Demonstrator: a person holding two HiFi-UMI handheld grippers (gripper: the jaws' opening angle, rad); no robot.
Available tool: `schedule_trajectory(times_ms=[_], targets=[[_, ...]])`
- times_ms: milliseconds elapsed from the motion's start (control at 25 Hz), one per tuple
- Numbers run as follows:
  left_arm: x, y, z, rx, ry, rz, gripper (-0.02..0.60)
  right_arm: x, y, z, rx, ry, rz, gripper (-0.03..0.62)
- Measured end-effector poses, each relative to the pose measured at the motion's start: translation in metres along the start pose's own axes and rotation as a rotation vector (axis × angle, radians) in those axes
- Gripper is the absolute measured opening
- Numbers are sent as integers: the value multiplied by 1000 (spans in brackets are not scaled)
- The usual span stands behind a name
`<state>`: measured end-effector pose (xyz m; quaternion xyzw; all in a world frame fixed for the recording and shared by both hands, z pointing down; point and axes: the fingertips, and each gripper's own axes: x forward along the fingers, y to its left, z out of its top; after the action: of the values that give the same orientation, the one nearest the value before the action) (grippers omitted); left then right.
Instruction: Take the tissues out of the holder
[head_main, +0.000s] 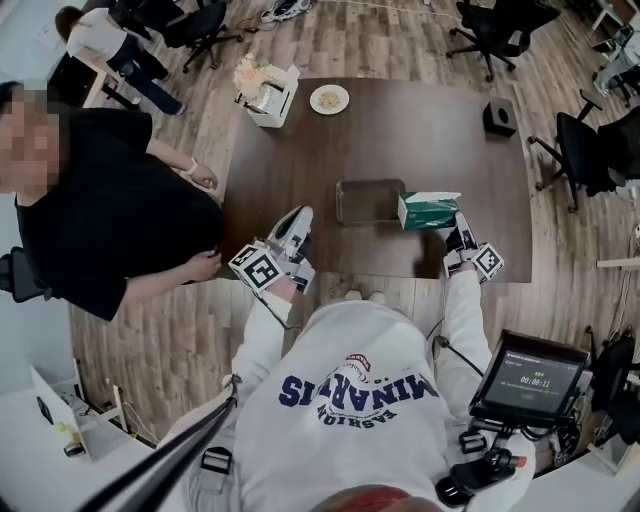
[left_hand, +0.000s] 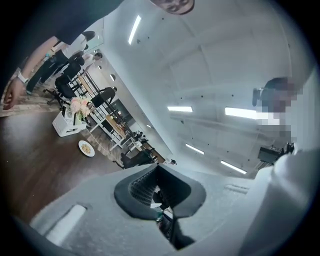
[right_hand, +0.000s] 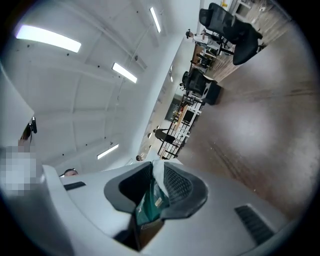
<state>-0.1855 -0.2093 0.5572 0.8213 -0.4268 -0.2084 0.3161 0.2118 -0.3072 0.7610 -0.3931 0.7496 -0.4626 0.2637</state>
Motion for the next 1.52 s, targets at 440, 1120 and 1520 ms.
schedule_trajectory(times_ms=[440,1120,1520], targets=[[-31,-1,19,-6,-18,47,6,-27,-45,20,-29,-109,-60,63],[-28,-6,0,-34,87,11,6,-63,-58,-62,-210,240,-134,98],[-10,2,-35,32,194,-2,6,-108,-48,-86,-618,385,-439,103]])
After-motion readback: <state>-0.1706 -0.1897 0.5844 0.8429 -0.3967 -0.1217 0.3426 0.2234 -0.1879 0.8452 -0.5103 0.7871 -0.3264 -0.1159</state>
